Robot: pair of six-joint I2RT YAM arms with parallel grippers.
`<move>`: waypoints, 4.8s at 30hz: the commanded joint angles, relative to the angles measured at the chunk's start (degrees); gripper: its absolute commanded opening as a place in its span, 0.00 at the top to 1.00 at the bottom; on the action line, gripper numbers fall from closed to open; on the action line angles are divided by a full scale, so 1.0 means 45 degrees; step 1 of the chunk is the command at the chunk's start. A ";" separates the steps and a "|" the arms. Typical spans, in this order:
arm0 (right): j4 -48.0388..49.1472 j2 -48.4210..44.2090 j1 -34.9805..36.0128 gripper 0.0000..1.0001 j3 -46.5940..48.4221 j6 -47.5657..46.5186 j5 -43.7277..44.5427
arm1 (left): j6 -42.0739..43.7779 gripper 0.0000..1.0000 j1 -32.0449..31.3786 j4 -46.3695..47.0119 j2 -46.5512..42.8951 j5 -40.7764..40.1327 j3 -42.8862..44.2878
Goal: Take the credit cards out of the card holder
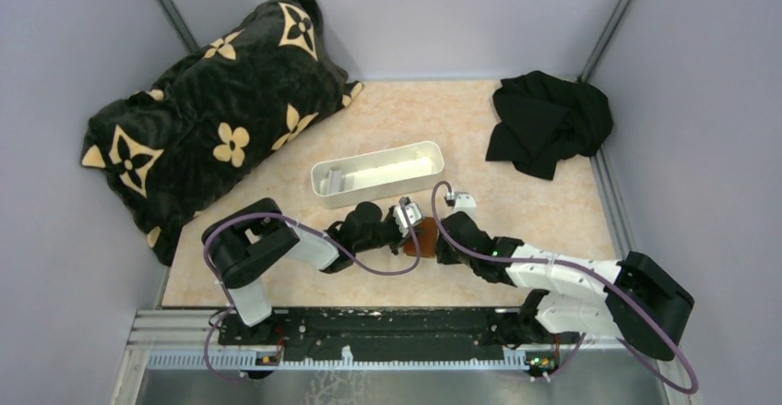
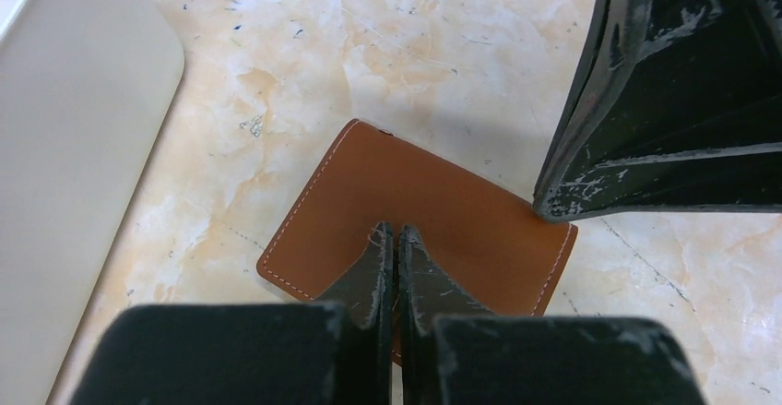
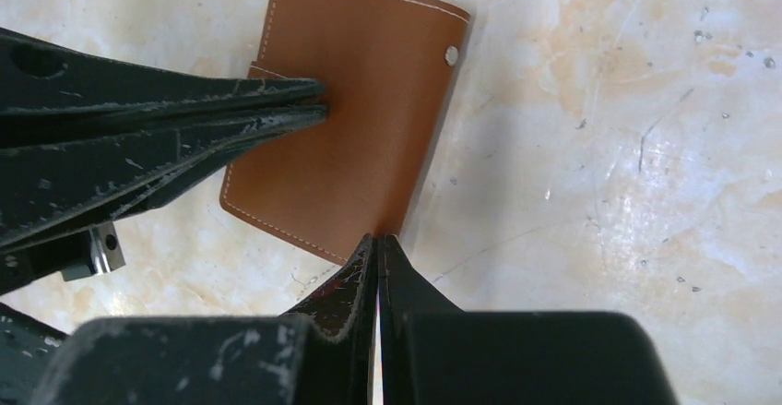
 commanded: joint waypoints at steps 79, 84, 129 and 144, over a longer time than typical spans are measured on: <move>-0.1744 0.4432 0.1867 0.46 0.4966 -0.1174 0.2004 | -0.4716 0.00 -0.0187 -0.6373 -0.5530 -0.5813 -0.1836; -0.0920 0.4252 0.2334 0.46 0.4094 -0.1012 0.2155 | -0.5084 0.00 -0.0190 -0.6456 -0.5812 -0.6218 -0.1972; -0.3130 0.6244 0.4276 0.51 0.5375 -0.1997 0.5681 | -0.9716 0.01 -0.0168 -0.8722 -1.2873 -1.1218 -0.4243; -0.5068 0.7852 0.4872 1.00 0.6193 -0.0244 0.6410 | -0.9430 0.01 -0.0165 -0.8104 -1.2342 -1.0959 -0.4293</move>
